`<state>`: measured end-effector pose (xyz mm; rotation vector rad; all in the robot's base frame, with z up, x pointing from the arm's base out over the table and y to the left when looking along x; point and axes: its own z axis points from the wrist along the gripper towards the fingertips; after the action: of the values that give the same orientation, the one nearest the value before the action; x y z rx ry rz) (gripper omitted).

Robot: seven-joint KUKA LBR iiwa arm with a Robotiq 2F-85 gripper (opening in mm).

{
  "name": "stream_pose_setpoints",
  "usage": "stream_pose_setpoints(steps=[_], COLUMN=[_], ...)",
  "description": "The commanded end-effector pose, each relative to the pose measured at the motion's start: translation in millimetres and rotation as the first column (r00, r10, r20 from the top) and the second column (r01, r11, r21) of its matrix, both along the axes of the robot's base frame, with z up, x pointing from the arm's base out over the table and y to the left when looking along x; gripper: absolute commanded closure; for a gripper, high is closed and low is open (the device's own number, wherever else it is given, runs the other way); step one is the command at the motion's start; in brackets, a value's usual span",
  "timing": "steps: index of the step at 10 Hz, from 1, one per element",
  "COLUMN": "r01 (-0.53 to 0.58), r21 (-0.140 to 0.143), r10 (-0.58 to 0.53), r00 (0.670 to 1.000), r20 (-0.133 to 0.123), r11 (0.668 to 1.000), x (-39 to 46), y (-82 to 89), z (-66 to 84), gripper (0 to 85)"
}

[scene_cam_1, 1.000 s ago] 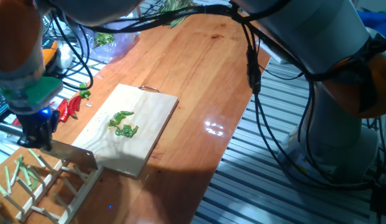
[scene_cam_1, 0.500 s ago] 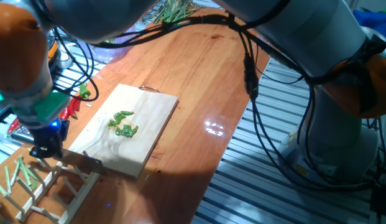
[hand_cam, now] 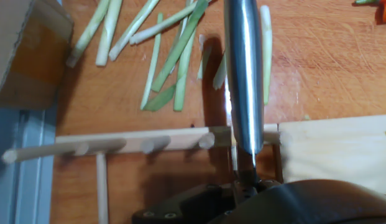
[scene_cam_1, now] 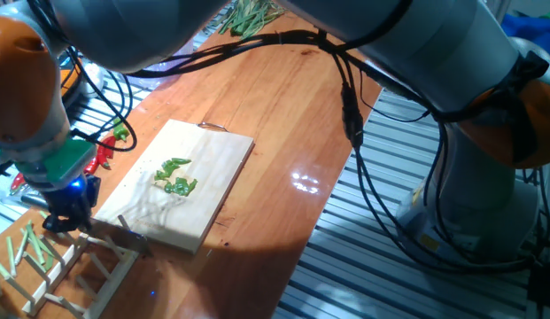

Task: Chop the chili peppers

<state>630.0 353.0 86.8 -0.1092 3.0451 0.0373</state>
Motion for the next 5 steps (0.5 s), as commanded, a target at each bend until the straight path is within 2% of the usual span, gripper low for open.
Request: stream_pose_setpoints(steps=[1, 2, 3, 4, 5], r01=[0.0, 0.005, 0.011, 0.017, 0.023], r21=[0.002, 0.007, -0.001, -0.005, -0.009], r10=[0.0, -0.005, -0.011, -0.017, -0.023], r00=[1.0, 1.0, 1.0, 1.0, 1.0], r20=[0.001, 0.002, -0.001, -0.001, -0.006], r11=[1.0, 1.0, 1.0, 1.0, 1.0], x=[0.7, 0.8, 0.8, 0.6, 0.2], y=[0.0, -0.5, -1.1, -2.2, -4.5], z=[-1.7, -2.5, -3.1, -3.8, -6.2], gripper=[85.0, 85.0, 85.0, 68.0, 68.0])
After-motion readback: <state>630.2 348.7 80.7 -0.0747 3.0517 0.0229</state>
